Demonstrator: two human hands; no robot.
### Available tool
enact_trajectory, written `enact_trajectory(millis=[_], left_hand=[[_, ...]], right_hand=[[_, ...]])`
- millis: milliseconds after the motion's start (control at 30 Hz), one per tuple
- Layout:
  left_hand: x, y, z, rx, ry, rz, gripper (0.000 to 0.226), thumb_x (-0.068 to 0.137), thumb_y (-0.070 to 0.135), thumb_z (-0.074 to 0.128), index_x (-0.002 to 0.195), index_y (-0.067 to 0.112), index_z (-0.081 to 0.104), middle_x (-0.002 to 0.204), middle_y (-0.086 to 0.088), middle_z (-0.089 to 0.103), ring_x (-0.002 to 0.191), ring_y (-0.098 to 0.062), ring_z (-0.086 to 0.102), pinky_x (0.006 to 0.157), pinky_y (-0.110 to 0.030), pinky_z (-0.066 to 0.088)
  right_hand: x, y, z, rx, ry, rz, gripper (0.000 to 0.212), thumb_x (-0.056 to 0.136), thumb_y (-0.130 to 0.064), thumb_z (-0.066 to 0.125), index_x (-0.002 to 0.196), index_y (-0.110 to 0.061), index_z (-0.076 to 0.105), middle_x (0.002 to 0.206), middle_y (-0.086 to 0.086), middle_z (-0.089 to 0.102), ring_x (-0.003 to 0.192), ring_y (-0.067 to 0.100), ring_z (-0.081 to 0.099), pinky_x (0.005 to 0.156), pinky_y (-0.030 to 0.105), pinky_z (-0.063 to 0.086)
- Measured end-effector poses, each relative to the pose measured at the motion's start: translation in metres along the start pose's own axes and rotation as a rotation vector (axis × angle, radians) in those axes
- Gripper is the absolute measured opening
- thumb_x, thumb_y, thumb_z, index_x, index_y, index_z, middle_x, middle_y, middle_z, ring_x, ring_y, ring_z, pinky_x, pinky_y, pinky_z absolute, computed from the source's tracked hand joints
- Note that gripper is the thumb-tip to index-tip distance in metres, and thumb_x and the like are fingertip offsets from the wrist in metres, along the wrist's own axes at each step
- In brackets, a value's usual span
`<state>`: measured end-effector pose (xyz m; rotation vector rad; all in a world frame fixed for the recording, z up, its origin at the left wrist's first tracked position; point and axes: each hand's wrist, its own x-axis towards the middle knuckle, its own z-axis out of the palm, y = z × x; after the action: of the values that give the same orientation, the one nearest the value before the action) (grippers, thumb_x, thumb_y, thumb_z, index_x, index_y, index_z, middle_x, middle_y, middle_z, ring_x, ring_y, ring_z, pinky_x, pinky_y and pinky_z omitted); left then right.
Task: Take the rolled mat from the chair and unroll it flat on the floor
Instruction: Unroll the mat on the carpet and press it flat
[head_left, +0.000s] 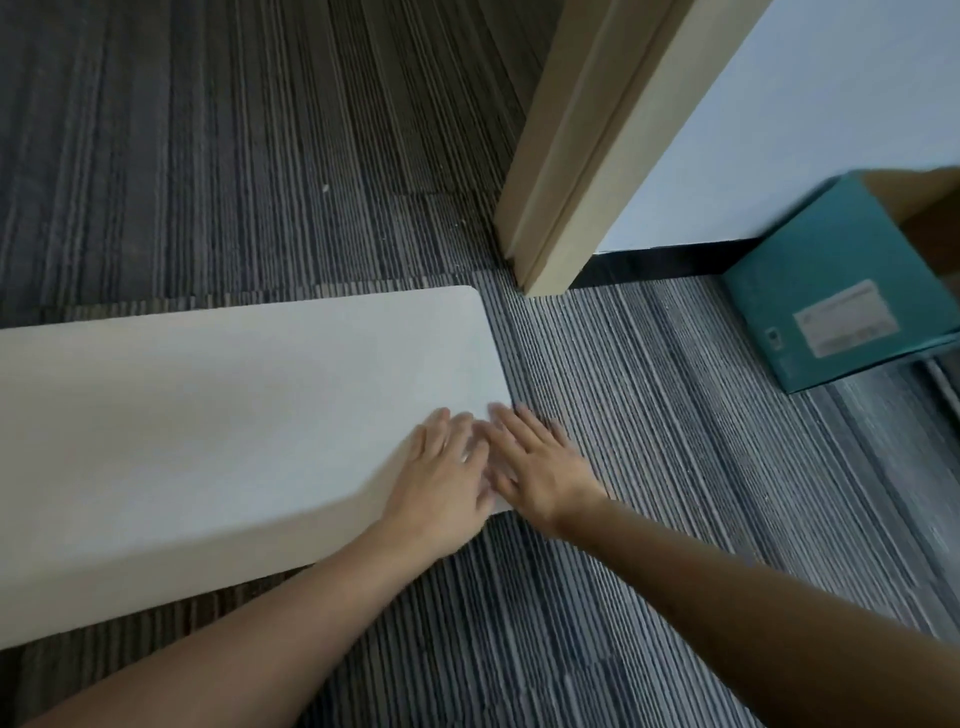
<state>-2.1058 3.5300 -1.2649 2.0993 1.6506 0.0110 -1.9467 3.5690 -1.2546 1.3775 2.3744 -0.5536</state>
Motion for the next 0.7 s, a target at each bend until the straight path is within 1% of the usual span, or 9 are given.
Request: enact_trajectory(millis=[67,100,167,233,300,367,467,567,700], left_hand=[[-0.025,-0.007,0.001,0.012,-0.05,0.012,0.063,0.094,0.045,0.037,0.149,0.018,0.025,0.162,-0.009,0.009,0.148,-0.032,-0.003,0.12,-0.049,0.004],[-0.042,-0.011,0.004,0.019,-0.07,0.022,0.061,0.094,0.044,0.038,0.148,0.018,0.027,0.162,-0.01,0.009,0.148,-0.032,-0.002,0.119,-0.051,0.007],[-0.079,-0.022,0.018,0.039,-0.075,0.044,0.057,0.092,0.041,0.042,0.143,0.015,0.036,0.159,-0.015,0.019,0.147,-0.038,0.008,0.115,-0.056,0.019],[-0.11,-0.023,0.029,0.078,-0.105,0.039,0.059,0.091,0.045,0.043,0.141,0.016,0.04,0.157,-0.017,0.026,0.145,-0.043,0.016,0.11,-0.06,0.028],[-0.131,-0.015,0.038,0.1,-0.148,0.036,0.064,0.094,0.052,0.034,0.149,0.018,0.028,0.162,-0.014,0.009,0.147,-0.041,0.002,0.115,-0.06,0.016],[-0.148,-0.006,0.042,0.09,-0.195,0.01,0.068,0.096,0.054,0.027,0.152,0.017,0.018,0.163,-0.011,-0.003,0.148,-0.036,-0.01,0.118,-0.056,0.004],[-0.173,-0.017,0.048,0.108,-0.199,0.013,0.069,0.096,0.053,0.029,0.152,0.014,0.02,0.161,-0.013,0.013,0.149,-0.034,0.0,0.118,-0.055,0.006],[-0.197,-0.046,0.047,0.17,-0.232,0.098,0.065,0.094,0.056,0.035,0.143,0.015,0.042,0.152,-0.01,0.04,0.144,-0.033,0.025,0.113,-0.054,0.028],[-0.219,-0.093,0.03,0.281,-0.299,0.192,0.065,0.096,0.058,0.023,0.148,0.02,0.033,0.159,-0.006,0.023,0.145,-0.028,0.021,0.11,-0.053,0.028]], right_hand=[[-0.009,0.013,0.008,-0.035,-0.019,0.028,0.058,0.1,-0.055,0.014,0.153,-0.037,-0.003,0.156,-0.015,-0.02,0.148,0.013,-0.016,0.12,0.051,-0.001],[-0.016,0.028,0.011,-0.044,-0.03,0.122,0.059,0.1,-0.053,0.016,0.153,-0.037,-0.003,0.158,-0.015,-0.018,0.149,0.015,-0.014,0.12,0.056,0.003],[-0.03,0.052,0.01,-0.042,-0.048,0.371,0.062,0.1,-0.052,0.021,0.154,-0.031,0.001,0.164,-0.006,-0.01,0.151,0.023,-0.007,0.118,0.06,0.007],[-0.04,0.045,0.005,-0.052,-0.036,0.441,0.066,0.099,-0.052,0.023,0.155,-0.024,0.003,0.165,0.004,-0.005,0.15,0.029,-0.006,0.118,0.059,0.005],[-0.048,0.001,0.01,-0.098,-0.026,0.236,0.066,0.099,-0.052,0.022,0.154,-0.026,-0.004,0.164,0.004,-0.011,0.149,0.029,-0.014,0.119,0.053,-0.004],[-0.061,-0.057,0.027,-0.125,-0.022,-0.085,0.065,0.1,-0.049,0.023,0.153,-0.027,-0.005,0.163,0.003,-0.011,0.148,0.027,-0.015,0.118,0.049,-0.006],[-0.077,-0.114,0.065,-0.191,-0.009,-0.476,0.064,0.098,-0.042,0.028,0.154,-0.015,0.014,0.163,0.006,0.012,0.149,0.03,0.006,0.117,0.055,0.014],[-0.074,-0.107,0.07,-0.264,-0.09,-0.53,0.068,0.094,-0.046,0.031,0.153,-0.015,0.018,0.16,0.009,0.023,0.147,0.03,0.019,0.114,0.054,0.024],[-0.081,-0.066,0.045,-0.48,-0.18,-0.577,0.062,0.087,-0.048,0.034,0.136,-0.014,0.053,0.144,0.01,0.051,0.131,0.028,0.05,0.097,0.048,0.047]])
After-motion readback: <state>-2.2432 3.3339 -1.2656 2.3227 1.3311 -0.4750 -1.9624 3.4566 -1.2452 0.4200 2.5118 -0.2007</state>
